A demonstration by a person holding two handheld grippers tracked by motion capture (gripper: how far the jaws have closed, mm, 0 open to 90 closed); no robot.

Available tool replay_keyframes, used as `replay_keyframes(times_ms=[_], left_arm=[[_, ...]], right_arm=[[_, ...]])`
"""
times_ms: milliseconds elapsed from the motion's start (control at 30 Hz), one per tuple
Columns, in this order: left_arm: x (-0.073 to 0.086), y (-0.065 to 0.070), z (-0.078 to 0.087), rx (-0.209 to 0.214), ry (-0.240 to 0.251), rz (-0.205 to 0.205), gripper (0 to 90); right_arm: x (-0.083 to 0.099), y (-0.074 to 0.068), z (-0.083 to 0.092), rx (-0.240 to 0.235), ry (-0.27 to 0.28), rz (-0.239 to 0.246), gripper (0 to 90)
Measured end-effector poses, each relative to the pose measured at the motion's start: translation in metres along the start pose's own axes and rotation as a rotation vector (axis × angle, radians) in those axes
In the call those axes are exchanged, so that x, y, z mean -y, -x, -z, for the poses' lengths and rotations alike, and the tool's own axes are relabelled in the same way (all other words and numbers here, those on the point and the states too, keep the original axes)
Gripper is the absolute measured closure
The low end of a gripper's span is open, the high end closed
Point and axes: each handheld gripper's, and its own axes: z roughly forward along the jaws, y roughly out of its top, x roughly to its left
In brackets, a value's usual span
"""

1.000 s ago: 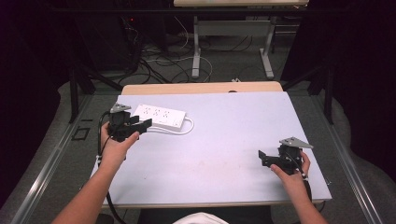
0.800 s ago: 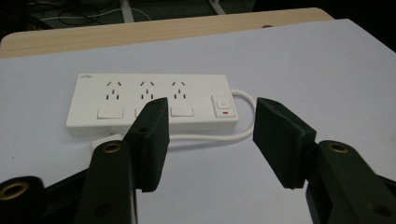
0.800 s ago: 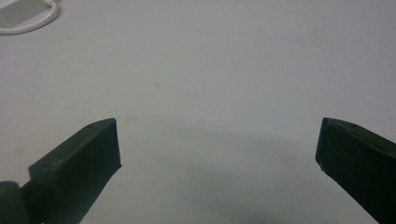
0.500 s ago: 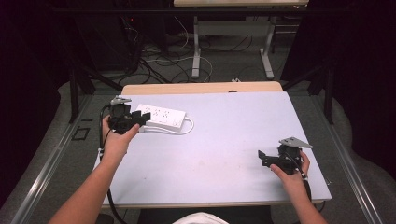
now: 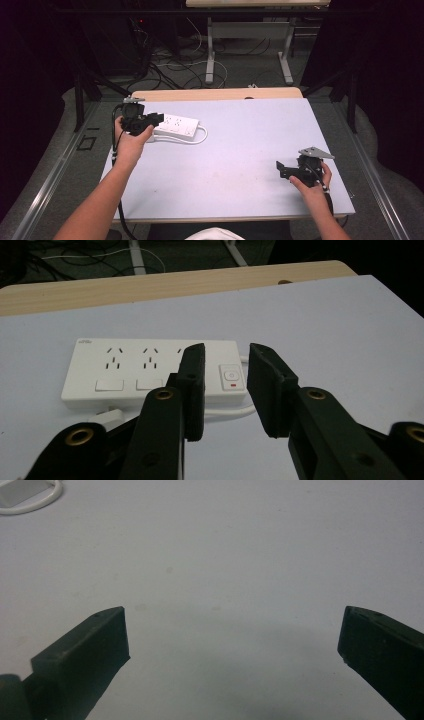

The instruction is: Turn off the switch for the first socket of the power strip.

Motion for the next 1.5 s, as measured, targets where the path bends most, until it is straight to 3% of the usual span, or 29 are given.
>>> replay_keyframes(times_ms=[433,933,1500], left_arm=[[-0.013,0.014,-0.018,0.010,-0.018,-0.016,81.0],[-0.018,0.007,-0.045,-0.033,-0.041,-0.005,89.5],[-0.021,0.002,-0.070,-0.067,-0.078,0.002,89.9]], right_arm=[[0.000,0.000,0.000,-0.001,0.001,-0.005,0.0],[0.000,0.001,0.000,-0.004,-0.001,-0.004,0.0],[0.001,0.001,-0.001,-0.005,-0.007,-0.005,0.2]])
